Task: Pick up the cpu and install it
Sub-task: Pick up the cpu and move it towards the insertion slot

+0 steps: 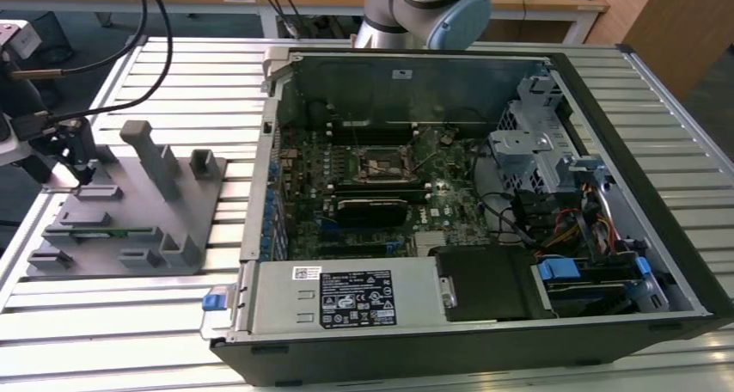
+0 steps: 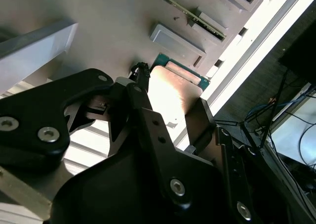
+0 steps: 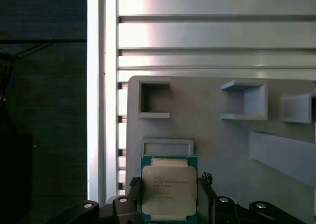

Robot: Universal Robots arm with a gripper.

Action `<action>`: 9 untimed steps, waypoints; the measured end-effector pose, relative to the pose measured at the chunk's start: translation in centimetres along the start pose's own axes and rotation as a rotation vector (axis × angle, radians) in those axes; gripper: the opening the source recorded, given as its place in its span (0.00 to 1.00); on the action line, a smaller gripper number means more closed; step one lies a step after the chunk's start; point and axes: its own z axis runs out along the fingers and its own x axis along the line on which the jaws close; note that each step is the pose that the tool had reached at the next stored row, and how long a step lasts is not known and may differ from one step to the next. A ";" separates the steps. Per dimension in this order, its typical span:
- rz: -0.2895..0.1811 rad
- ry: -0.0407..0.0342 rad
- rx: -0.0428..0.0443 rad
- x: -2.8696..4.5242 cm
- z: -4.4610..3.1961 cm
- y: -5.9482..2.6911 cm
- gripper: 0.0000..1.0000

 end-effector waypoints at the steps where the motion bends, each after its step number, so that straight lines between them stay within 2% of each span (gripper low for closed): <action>1: 0.000 -0.0001 -0.0001 0.00 -0.07 0.01 0.54; 9: 0.000 -0.0003 0.0000 0.01 -0.78 0.06 0.54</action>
